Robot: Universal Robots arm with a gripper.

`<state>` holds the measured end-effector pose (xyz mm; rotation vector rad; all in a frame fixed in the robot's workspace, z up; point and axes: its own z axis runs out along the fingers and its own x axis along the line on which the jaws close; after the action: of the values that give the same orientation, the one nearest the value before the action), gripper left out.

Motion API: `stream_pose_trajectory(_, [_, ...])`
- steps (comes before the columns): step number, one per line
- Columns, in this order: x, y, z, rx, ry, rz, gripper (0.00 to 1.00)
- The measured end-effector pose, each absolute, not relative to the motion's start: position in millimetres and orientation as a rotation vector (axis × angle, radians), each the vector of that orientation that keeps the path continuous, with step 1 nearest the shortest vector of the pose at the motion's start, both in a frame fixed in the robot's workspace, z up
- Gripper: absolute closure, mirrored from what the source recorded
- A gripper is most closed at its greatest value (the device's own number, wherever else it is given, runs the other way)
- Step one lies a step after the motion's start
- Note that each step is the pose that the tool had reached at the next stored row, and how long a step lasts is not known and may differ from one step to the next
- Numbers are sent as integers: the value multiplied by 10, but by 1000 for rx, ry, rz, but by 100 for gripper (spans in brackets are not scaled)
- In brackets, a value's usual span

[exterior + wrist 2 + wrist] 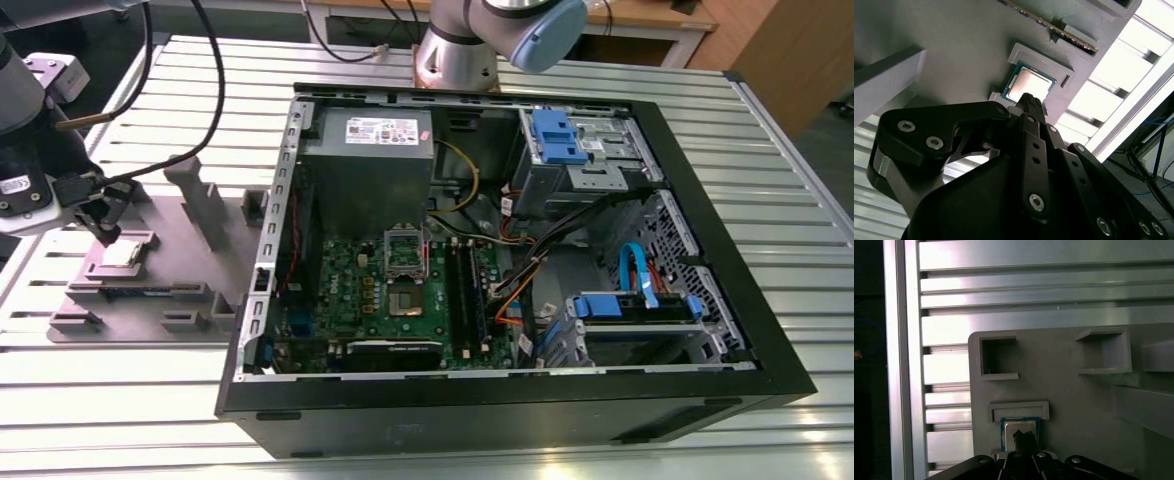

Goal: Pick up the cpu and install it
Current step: 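Pick up the cpu and move it towards the insertion slot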

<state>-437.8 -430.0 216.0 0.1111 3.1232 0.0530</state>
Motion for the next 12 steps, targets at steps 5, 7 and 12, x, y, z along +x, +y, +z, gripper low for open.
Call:
stream_pose_trajectory(5, [-4379, -4301, 2160, 111, 3123, 53, 77])
stream_pose_trajectory(7, [-4379, -4301, 2160, 111, 3123, 53, 71])
stream_pose_trajectory(12, [-4379, -4301, 2159, 111, 3123, 53, 47])
